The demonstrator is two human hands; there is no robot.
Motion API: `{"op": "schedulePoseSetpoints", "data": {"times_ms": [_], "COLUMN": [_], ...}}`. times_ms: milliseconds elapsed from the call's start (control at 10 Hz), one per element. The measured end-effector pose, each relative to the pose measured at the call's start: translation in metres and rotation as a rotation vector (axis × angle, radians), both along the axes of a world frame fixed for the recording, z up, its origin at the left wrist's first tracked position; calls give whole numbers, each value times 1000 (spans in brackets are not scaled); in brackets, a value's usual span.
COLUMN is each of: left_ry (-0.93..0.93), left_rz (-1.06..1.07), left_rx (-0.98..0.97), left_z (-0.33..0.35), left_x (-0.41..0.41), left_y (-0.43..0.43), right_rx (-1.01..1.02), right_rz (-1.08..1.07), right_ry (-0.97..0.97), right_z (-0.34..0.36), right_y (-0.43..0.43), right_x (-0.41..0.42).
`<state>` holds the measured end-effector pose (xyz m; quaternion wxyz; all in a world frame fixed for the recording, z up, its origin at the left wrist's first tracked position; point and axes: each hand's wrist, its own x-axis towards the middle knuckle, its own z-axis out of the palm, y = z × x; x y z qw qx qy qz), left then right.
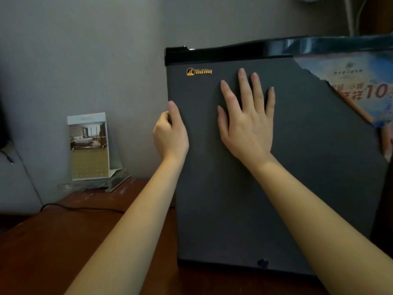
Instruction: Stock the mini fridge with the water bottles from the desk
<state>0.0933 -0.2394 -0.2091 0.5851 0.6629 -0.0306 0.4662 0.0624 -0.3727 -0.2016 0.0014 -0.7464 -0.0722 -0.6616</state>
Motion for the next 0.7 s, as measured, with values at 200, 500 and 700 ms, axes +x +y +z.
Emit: {"op": "schedulePoseSetpoints", "data": {"times_ms": [200, 500, 700], "left_ry": [94, 450, 623], "left_rz": [-131, 19, 181], "left_rx": [37, 387, 480], "left_z": [-47, -152, -182], "left_x": [0, -46, -79], "left_y": [22, 108, 150], "right_rx": [-34, -99, -135], "right_rz": [352, 686, 679], "right_ry": [-32, 333, 927], "right_z": [-55, -136, -183], "right_y": [12, 79, 119], "right_x": [-18, -39, -40]}}
